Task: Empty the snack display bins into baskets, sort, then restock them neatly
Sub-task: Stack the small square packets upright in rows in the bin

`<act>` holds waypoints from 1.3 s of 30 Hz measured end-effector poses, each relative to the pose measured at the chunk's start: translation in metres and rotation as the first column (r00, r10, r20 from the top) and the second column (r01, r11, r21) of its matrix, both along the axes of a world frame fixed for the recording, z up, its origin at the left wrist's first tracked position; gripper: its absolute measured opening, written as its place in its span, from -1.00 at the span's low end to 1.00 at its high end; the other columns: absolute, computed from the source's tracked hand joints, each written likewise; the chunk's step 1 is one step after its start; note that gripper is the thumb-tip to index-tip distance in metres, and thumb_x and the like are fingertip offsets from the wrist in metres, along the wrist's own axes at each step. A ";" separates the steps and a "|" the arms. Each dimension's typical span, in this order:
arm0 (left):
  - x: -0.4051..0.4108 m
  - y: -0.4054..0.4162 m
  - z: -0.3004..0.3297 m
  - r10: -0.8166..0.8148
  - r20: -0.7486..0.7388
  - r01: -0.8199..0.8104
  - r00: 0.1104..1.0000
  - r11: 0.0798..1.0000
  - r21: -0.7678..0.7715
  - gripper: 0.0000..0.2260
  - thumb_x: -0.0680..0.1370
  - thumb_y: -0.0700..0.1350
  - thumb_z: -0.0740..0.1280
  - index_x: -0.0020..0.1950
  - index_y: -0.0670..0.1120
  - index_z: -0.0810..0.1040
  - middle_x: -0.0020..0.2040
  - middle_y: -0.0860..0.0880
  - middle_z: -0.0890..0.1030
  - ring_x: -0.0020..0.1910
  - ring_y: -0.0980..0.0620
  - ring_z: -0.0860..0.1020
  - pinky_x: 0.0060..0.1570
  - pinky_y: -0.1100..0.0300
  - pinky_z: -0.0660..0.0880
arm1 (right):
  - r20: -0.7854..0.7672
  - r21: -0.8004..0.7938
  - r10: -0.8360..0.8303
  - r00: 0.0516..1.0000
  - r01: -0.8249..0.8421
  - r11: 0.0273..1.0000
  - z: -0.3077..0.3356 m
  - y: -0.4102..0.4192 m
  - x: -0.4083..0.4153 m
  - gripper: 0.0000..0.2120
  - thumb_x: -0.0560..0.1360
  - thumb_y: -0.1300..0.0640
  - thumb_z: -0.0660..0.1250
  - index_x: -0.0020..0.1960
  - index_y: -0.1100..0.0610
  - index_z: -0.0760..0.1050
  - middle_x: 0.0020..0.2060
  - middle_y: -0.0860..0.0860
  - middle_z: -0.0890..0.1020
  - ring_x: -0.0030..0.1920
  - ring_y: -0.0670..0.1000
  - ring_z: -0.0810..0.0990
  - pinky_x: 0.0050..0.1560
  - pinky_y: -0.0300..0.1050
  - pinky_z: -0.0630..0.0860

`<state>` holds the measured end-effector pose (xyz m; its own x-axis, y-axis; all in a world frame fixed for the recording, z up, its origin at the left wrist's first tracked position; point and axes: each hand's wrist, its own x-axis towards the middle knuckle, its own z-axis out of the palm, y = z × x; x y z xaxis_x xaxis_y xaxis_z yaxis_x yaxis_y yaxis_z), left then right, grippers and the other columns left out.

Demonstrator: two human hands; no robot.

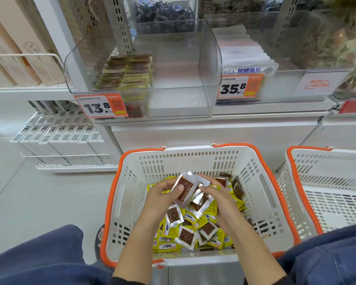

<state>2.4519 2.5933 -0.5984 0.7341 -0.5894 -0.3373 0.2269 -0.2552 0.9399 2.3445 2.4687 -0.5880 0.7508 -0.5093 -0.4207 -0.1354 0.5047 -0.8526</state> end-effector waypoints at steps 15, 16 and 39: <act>0.022 0.017 0.002 0.064 -0.173 -0.074 0.983 0.996 -0.048 -0.78 0.52 -0.32 0.36 0.15 -0.19 0.61 0.04 -0.18 0.67 -0.05 -0.08 0.64 -0.07 0.17 0.55 | -0.061 0.013 0.059 0.996 -0.058 0.998 0.005 0.005 -0.002 -0.71 0.52 0.22 0.35 0.15 -0.09 0.60 0.09 -0.24 0.54 0.06 -0.25 0.46 0.22 -0.03 0.29; 0.023 0.017 0.004 0.048 -0.137 -0.055 0.989 0.997 -0.047 -0.78 0.53 -0.34 0.34 0.14 -0.16 0.62 0.06 -0.16 0.67 -0.03 -0.05 0.64 -0.07 0.19 0.55 | -0.068 0.005 0.080 0.994 -0.080 0.997 0.004 0.004 -0.003 -0.71 0.53 0.23 0.33 0.15 -0.09 0.60 0.04 -0.30 0.51 0.03 -0.26 0.43 0.21 -0.05 0.23; 0.025 0.021 -0.003 0.035 -0.530 -0.165 0.847 0.966 -0.201 -0.80 0.57 -0.29 0.25 0.15 -0.33 0.53 0.03 -0.21 0.62 -0.14 -0.09 0.69 -0.28 0.21 0.58 | -0.151 -0.001 0.158 0.976 -0.159 0.987 -0.007 -0.006 -0.004 -0.64 0.42 0.27 0.46 0.15 -0.07 0.61 0.29 -0.03 0.51 0.34 0.02 0.38 0.44 0.10 0.12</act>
<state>2.4766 2.6144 -0.6012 0.5494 -0.6304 -0.5484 0.7087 0.0039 0.7055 2.3408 2.4623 -0.5946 0.7511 -0.3949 -0.5291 -0.3399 0.4558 -0.8226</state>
